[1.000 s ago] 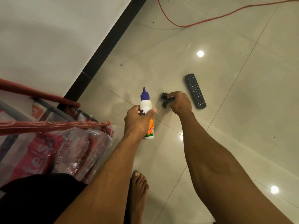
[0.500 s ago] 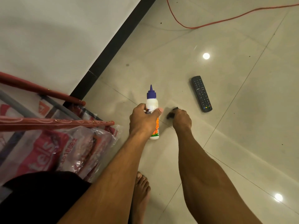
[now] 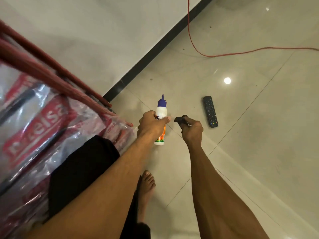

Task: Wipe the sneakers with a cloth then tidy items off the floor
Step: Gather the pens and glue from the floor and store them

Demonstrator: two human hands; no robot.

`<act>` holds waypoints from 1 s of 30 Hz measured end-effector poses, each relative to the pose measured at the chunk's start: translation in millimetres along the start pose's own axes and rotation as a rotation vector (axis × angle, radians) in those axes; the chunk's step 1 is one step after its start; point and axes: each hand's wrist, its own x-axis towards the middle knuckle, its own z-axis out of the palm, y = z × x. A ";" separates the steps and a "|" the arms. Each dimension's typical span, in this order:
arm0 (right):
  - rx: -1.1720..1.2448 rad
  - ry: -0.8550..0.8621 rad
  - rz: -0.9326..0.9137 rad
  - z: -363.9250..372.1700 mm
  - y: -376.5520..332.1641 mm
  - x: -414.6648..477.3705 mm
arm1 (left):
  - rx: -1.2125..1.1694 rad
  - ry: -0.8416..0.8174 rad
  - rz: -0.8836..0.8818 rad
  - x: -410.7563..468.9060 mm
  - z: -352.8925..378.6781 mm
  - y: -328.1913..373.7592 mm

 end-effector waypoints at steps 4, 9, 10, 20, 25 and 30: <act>-0.060 -0.059 -0.134 -4.7 -31.8 -36.8 | -0.040 0.026 0.018 -31.5 -21.7 9.6; -0.061 -0.126 -0.146 -20.1 -59.0 -73.5 | -0.080 0.027 0.040 -68.0 -39.8 19.0; -0.036 -0.127 -0.142 -29.2 -73.1 -86.6 | -0.083 0.029 0.054 -78.2 -45.7 19.9; 0.020 -0.021 -0.252 -53.2 -140.1 -178.3 | -0.191 0.042 0.240 -179.6 -123.0 12.5; 0.096 0.010 -0.282 -53.4 -174.7 -223.2 | -0.197 0.053 0.332 -217.0 -164.1 -4.5; 0.203 0.079 -0.343 -49.5 -206.8 -268.9 | -0.252 0.088 0.374 -243.7 -205.1 -18.1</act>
